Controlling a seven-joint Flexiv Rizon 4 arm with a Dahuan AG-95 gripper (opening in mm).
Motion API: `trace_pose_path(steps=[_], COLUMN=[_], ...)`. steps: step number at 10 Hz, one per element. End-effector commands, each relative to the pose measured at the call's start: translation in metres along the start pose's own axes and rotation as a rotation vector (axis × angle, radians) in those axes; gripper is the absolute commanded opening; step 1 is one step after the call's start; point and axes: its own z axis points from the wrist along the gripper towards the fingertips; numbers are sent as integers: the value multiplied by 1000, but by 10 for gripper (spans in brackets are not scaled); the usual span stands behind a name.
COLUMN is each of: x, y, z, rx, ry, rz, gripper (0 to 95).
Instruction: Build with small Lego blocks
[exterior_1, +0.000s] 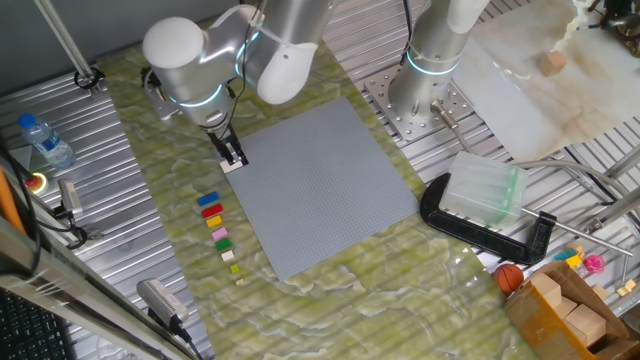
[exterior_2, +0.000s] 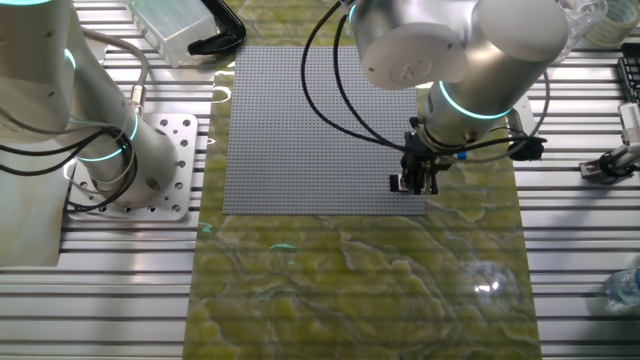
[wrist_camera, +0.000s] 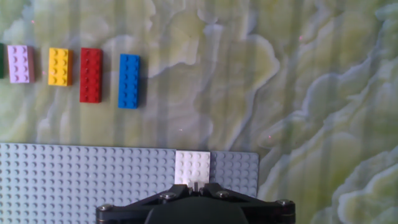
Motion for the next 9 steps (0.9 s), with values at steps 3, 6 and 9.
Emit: trace_pose_path(steps=[3,6,9], x=[-1,-2,-1], y=[0,0,1], z=[19,21,17], rx=[-2,-3,-3], ry=[-1,5,6], rz=[-2,-5,-3], gripper=[0,0,0])
